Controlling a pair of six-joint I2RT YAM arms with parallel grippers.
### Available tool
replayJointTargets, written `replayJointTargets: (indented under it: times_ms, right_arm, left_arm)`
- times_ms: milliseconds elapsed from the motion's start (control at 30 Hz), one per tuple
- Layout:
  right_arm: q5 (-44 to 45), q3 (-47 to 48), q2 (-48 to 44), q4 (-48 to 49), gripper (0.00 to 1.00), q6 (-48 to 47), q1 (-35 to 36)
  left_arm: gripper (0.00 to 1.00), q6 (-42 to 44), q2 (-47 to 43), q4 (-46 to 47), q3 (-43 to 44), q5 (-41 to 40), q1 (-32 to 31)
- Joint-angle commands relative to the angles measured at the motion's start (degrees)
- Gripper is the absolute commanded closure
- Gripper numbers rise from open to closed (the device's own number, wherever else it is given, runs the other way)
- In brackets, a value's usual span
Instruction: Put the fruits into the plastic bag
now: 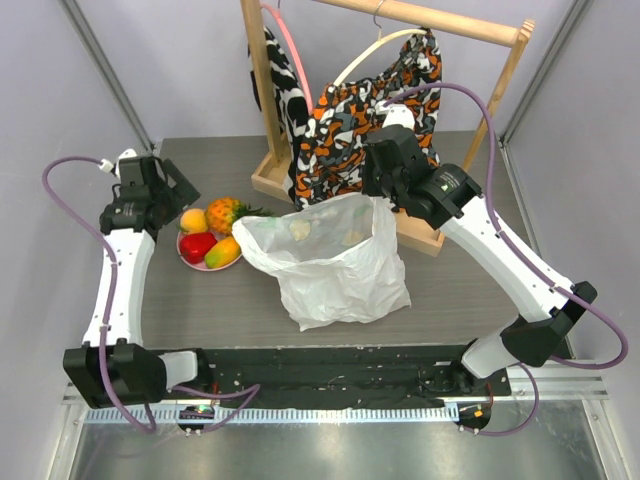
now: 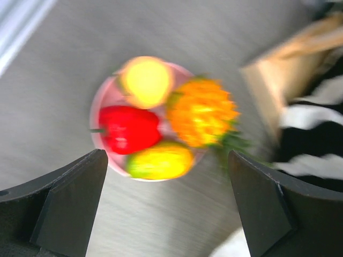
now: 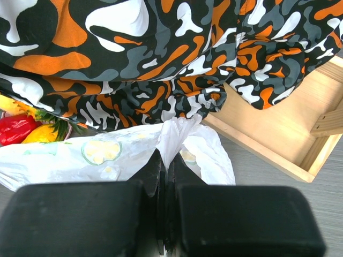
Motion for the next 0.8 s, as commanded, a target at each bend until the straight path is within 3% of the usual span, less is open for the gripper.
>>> replayJointTargets:
  times_ms: [0, 333, 767]
  right_arm:
    - [0.63, 1.91, -0.02, 1.47, 0.99, -0.63, -0.47]
    - [0.54, 2.35, 0.51, 1.47, 0.99, -1.16, -1.26]
    - [0.89, 2.35, 0.51, 1.56, 0.99, -1.33, -2.23]
  left_arm:
    - [0.0, 6.82, 1.85, -4.14, -1.62, -2.04, 3.33]
    - [0.05, 8.24, 7.04, -2.22, -8.99, 0.58, 5.52]
    - [0.23, 7.1, 10.91, 6.58, -14.02, 6.91, 6.23]
